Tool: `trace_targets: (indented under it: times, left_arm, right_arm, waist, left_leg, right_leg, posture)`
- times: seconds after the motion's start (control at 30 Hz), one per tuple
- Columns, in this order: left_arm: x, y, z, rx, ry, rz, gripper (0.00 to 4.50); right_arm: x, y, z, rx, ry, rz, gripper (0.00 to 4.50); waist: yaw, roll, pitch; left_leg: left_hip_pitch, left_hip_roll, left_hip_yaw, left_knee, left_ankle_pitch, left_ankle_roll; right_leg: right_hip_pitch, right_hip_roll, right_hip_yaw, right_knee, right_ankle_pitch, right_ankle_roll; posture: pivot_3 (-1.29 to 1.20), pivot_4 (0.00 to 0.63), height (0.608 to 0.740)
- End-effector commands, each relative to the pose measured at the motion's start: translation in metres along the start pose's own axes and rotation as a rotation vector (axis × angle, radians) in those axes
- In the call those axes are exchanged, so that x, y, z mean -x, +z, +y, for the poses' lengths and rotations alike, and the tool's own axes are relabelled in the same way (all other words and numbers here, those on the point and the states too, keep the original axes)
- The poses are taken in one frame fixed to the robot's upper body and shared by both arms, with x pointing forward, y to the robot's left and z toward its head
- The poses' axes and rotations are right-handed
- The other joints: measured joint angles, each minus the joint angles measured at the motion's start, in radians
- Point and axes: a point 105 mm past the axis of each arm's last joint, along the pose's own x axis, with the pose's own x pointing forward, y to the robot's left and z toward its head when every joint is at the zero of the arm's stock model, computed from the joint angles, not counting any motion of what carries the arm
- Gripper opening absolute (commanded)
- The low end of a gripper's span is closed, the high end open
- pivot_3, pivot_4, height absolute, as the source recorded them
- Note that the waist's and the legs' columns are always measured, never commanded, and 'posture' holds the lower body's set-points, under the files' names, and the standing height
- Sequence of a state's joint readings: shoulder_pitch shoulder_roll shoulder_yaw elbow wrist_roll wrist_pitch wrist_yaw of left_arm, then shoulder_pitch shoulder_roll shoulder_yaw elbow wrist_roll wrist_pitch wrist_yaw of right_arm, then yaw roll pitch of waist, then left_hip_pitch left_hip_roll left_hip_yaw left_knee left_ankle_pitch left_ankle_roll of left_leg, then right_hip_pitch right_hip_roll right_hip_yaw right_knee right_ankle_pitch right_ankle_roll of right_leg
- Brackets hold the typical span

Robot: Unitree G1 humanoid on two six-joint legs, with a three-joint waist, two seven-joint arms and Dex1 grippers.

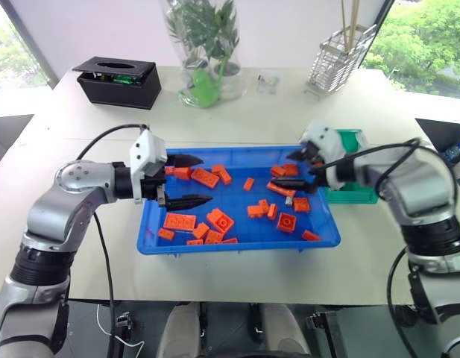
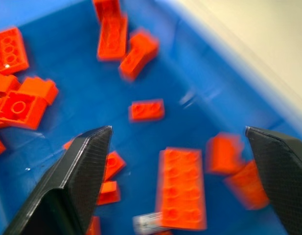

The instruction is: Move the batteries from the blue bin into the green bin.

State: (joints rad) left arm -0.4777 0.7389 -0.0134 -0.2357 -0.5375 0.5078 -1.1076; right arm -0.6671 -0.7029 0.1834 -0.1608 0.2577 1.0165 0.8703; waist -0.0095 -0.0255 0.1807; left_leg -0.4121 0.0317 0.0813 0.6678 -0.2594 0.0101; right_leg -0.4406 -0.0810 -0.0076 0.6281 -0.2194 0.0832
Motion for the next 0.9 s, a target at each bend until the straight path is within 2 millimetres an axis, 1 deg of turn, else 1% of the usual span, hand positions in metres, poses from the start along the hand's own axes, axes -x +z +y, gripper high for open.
trace_targets:
  times: [0.03,0.1,0.3,0.37,0.4,0.47,0.53,0.57,0.63,0.67,0.7,0.73,0.8,0.83,0.9]
  left_arm:
    - [0.004,0.014,-0.001,-0.044,0.011,-0.028,4.50]
    - [0.004,0.015,-0.001,-0.041,0.009,-0.033,4.50]
    - [0.004,0.015,-0.002,-0.037,0.005,-0.036,4.50]
    - [0.004,0.015,-0.001,-0.039,0.005,-0.036,4.50]
    - [0.004,0.015,-0.001,-0.040,0.005,-0.036,4.50]
    - [0.005,0.015,0.000,-0.039,0.007,-0.036,4.50]
    - [0.005,0.015,0.000,-0.037,0.006,-0.035,4.50]
    - [0.006,0.014,0.000,-0.036,0.005,-0.035,4.50]
    - [0.007,0.012,-0.002,-0.025,-0.009,-0.032,4.50]
    - [0.007,0.011,-0.004,-0.018,-0.021,-0.030,4.50]
    - [0.008,0.010,-0.005,-0.013,-0.029,-0.029,4.50]
    - [0.009,0.008,-0.009,-0.008,-0.053,-0.021,4.50]
    - [0.011,0.003,-0.016,-0.009,-0.091,-0.006,4.50]
    - [0.012,0.001,-0.018,-0.010,-0.101,-0.002,4.50]
    - [0.012,0.001,-0.019,-0.006,-0.111,-0.011,4.50]
  right_arm:
    - [0.000,0.003,-0.009,0.030,-0.103,0.014,4.46]
    - [-0.004,-0.002,-0.013,0.032,-0.138,0.041,4.46]
    - [-0.013,-0.017,-0.015,0.077,-0.157,0.105,4.46]
    - [-0.015,-0.020,-0.011,0.078,-0.130,0.111,4.46]
    - [-0.016,-0.020,-0.009,0.082,-0.120,0.110,4.08]
    - [-0.017,-0.021,-0.008,0.088,-0.115,0.109,3.71]
    - [-0.018,-0.021,-0.007,0.092,-0.114,0.108,2.83]
    - [-0.018,-0.021,-0.006,0.092,-0.113,0.108,2.20]
    - [-0.019,-0.018,-0.004,0.093,-0.106,0.101,1.20]
    - [-0.019,-0.015,-0.003,0.096,-0.102,0.093,0.90]
    - [-0.019,-0.013,-0.003,0.099,-0.101,0.088,0.91]
    - [-0.020,-0.005,-0.001,0.100,-0.091,0.061,0.91]
    - [-0.024,0.020,0.008,0.126,-0.056,-0.023,0.91]
    - [-0.025,0.028,0.011,0.138,-0.042,-0.051,0.91]
    - [-0.032,0.050,0.031,0.153,0.040,-0.125,0.91]
  waist:
    - [-0.002,0.000,0.000]
    - [-0.003,0.000,0.000]
    - [-0.003,0.000,0.000]
    - [-0.001,0.000,0.000]
    - [-0.001,0.000,0.000]
    - [-0.001,0.000,0.000]
    - [-0.001,0.000,0.000]
    - [-0.001,0.000,0.000]
    - [-0.001,0.000,0.000]
    - [-0.002,0.000,0.000]
    - [-0.003,0.000,0.000]
    - [-0.003,0.000,0.000]
    - [-0.009,0.000,0.000]
    - [-0.011,0.000,0.000]
    - [-0.011,0.000,0.000]
  left_leg:
    - [0.000,0.000,0.000,0.000,0.000,0.000]
    - [0.000,0.000,0.000,0.000,0.000,0.000]
    - [0.000,0.000,0.000,-0.001,0.000,0.000]
    - [0.000,0.000,0.000,-0.001,0.000,0.000]
    - [0.000,0.000,0.000,-0.001,0.000,0.000]
    - [0.000,0.000,0.000,-0.001,0.000,0.000]
    - [0.000,0.000,0.000,-0.001,0.000,0.000]
    - [0.000,0.000,0.000,-0.001,0.000,0.000]
    - [0.000,0.000,0.000,-0.001,0.000,0.000]
    - [0.000,0.000,-0.001,-0.001,0.000,0.000]
    - [0.000,0.000,-0.001,-0.001,0.000,0.000]
    - [0.000,0.000,-0.001,-0.001,0.000,0.000]
    - [0.000,0.000,0.000,-0.001,0.000,0.000]
    - [0.001,0.000,0.001,-0.001,0.000,0.000]
    - [0.001,0.000,0.000,-0.001,0.000,0.000]
  right_leg:
    - [0.000,0.000,0.000,0.000,0.000,0.000]
    - [0.000,0.001,0.000,0.000,0.000,0.000]
    - [-0.001,0.003,0.000,0.000,0.001,0.002]
    - [0.000,0.003,0.000,0.000,0.001,0.002]
    - [0.000,0.002,0.000,0.000,0.001,0.002]
    - [0.000,0.002,0.000,0.000,0.001,0.001]
    - [0.000,0.002,0.000,0.000,0.001,0.002]
    - [0.000,0.002,0.000,0.000,0.001,0.002]
    - [0.000,0.002,0.000,0.000,0.001,0.002]
    - [0.000,0.002,0.000,0.000,0.001,0.002]
    - [0.000,0.002,0.000,0.000,0.001,0.002]
    - [0.000,0.002,0.000,0.000,0.001,0.002]
    - [0.000,0.002,0.000,0.000,0.001,0.001]
    - [-0.001,0.002,0.000,0.000,0.001,0.001]
    - [-0.001,0.003,0.000,0.001,0.001,0.002]
  posture:
    - [0.00,0.150,0.736]
    - [0.00,0.150,0.736]
    - [0.00,0.150,0.736]
    - [0.00,0.150,0.736]
    - [0.00,0.150,0.736]
    - [0.00,0.150,0.736]
    - [0.00,0.150,0.736]
    - [0.00,0.150,0.736]
    - [0.00,0.150,0.736]
    - [0.00,0.150,0.736]
    - [0.00,0.150,0.736]
    - [0.00,0.150,0.736]
    - [0.00,0.150,0.736]
    - [0.00,0.150,0.736]
    - [0.00,0.150,0.736]
